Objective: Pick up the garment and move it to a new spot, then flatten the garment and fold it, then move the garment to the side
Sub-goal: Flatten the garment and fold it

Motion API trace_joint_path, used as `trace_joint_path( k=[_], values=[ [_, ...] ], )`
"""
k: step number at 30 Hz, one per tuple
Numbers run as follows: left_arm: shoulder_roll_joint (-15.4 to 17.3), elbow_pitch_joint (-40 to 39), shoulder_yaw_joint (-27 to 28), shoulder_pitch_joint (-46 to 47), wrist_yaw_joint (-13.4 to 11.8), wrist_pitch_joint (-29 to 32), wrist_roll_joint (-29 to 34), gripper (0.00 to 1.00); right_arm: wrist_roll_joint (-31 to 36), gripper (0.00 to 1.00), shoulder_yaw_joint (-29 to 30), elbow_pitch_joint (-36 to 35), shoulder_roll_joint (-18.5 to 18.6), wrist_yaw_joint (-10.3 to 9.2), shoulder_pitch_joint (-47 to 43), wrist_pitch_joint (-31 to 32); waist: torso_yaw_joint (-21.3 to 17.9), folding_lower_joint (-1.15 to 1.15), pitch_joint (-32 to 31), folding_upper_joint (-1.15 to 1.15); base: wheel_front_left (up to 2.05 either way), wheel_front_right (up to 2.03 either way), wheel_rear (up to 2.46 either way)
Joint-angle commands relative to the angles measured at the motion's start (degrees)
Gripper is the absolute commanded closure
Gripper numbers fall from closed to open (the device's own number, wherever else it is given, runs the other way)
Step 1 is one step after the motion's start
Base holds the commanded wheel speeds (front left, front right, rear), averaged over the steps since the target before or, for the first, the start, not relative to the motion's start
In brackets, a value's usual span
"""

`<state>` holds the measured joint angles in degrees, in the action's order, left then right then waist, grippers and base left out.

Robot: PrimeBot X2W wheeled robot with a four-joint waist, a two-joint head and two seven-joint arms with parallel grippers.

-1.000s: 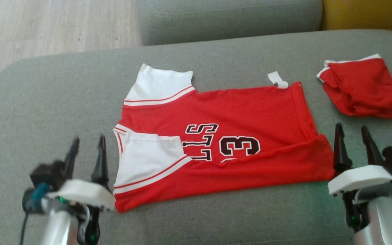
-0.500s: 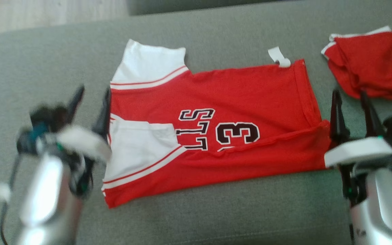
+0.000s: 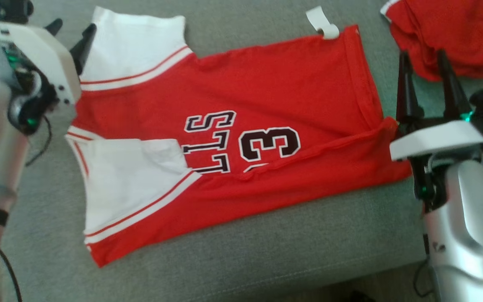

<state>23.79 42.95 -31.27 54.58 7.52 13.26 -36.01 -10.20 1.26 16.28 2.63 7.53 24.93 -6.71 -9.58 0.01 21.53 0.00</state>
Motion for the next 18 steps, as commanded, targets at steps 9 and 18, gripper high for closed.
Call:
trace_joint_path(
  k=[9,18],
  values=[
    [4.7,6.4,-4.0,10.5,0.0,0.1,-4.6,0.00,-1.8,0.00,-3.1,-1.7,0.2,-0.04,3.8,-1.2,-2.8,-0.01,5.4,0.00,0.00,0.00,0.00],
    [5.0,10.0,-8.2,14.2,0.0,-1.1,-7.0,0.00,-2.8,0.00,-3.8,-1.2,0.2,-0.04,4.6,-2.0,-3.3,-0.01,7.7,0.00,0.00,0.00,0.00]
  ],
)
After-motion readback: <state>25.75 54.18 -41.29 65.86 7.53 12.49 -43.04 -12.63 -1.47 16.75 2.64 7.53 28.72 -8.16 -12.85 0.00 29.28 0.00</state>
